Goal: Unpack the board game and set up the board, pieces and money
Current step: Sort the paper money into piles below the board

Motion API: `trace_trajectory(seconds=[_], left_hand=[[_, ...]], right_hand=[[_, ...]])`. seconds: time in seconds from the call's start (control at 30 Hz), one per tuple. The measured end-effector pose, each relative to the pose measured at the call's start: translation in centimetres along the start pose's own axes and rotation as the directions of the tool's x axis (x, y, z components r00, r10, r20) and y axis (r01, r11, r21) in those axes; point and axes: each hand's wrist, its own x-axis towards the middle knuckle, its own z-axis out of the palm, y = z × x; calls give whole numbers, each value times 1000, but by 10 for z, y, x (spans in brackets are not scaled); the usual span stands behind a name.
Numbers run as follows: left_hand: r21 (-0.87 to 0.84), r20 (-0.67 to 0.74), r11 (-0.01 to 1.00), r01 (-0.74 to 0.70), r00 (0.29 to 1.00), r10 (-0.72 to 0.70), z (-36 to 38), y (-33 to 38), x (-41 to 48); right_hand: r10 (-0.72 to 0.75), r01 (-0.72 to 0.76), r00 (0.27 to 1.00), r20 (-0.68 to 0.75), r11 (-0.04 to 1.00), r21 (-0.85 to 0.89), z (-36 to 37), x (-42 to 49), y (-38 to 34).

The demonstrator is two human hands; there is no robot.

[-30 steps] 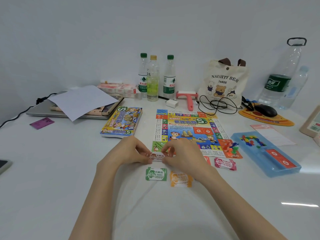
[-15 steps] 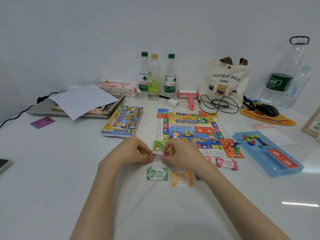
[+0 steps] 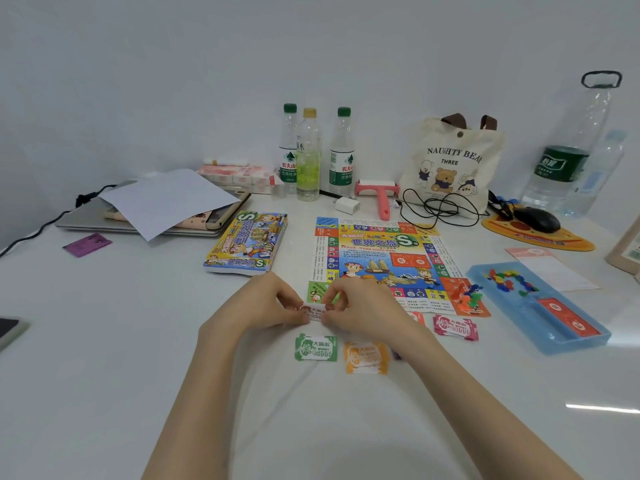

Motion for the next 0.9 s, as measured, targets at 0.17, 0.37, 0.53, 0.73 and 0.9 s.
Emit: trace_trajectory(seconds=[0.17,0.37,0.53,0.73,0.9], left_hand=[[-28,24,1000,-1,1000,2,-2,1,-1],[-143,-30,989,-23,999,19,-9,0,-4],[-139,-26,990,-12,1000,8,-9,-1,-3],[-80,-32,997,23,999,-25,-4,-4,1],[4,-59,999,52,997,-52,0,-1,2]], right_hand=[[-30,32,997,-75,999,31,-1,1,3],[-3,12,999,-49,983,185,-4,10,8],[32,-33,999,12,982,184,-6,15,7],[93,-90,996,-10,987,129,-1,16,4],[91,-89,995,-33,994,63,5,13,2]])
